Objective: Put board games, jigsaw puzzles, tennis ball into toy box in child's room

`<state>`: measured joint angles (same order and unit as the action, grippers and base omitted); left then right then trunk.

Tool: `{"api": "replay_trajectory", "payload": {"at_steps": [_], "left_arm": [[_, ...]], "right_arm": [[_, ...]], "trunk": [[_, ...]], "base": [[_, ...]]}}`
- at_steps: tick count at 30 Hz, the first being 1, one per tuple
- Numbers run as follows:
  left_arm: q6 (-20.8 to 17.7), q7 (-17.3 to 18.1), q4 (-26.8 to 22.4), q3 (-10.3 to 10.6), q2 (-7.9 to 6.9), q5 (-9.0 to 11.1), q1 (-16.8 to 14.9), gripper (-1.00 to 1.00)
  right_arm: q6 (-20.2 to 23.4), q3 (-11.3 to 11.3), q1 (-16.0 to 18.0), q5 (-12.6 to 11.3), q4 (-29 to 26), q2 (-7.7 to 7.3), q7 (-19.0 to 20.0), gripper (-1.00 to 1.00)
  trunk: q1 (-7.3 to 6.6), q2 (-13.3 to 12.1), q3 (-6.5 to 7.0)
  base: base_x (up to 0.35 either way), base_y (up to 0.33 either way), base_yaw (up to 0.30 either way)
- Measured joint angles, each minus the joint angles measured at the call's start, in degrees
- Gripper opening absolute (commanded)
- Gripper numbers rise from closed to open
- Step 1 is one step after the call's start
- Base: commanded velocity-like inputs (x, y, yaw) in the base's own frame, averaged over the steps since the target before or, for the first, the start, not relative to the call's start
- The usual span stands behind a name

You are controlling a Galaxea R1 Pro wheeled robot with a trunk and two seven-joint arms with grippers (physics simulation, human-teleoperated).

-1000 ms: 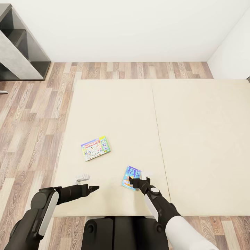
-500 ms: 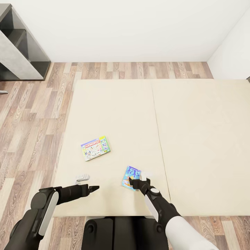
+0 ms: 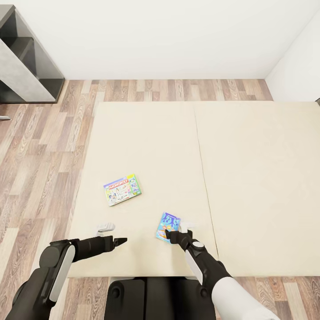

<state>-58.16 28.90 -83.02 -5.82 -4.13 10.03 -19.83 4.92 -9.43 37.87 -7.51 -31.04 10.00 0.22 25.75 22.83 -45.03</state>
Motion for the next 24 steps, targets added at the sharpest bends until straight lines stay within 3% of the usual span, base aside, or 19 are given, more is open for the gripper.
{"api": "replay_trajectory", "payload": {"at_steps": [24], "left_arm": [[0.04, 0.0, 0.0, -0.08, -0.08, 0.0, -0.01, 1.0]], "right_arm": [[-0.17, 0.09, 0.0, 0.1, -0.08, 0.0, 0.01, 1.0]], "trunk": [[0.0, 0.0, 0.0]], "base": [[0.0, 0.0, 0.0]]}}
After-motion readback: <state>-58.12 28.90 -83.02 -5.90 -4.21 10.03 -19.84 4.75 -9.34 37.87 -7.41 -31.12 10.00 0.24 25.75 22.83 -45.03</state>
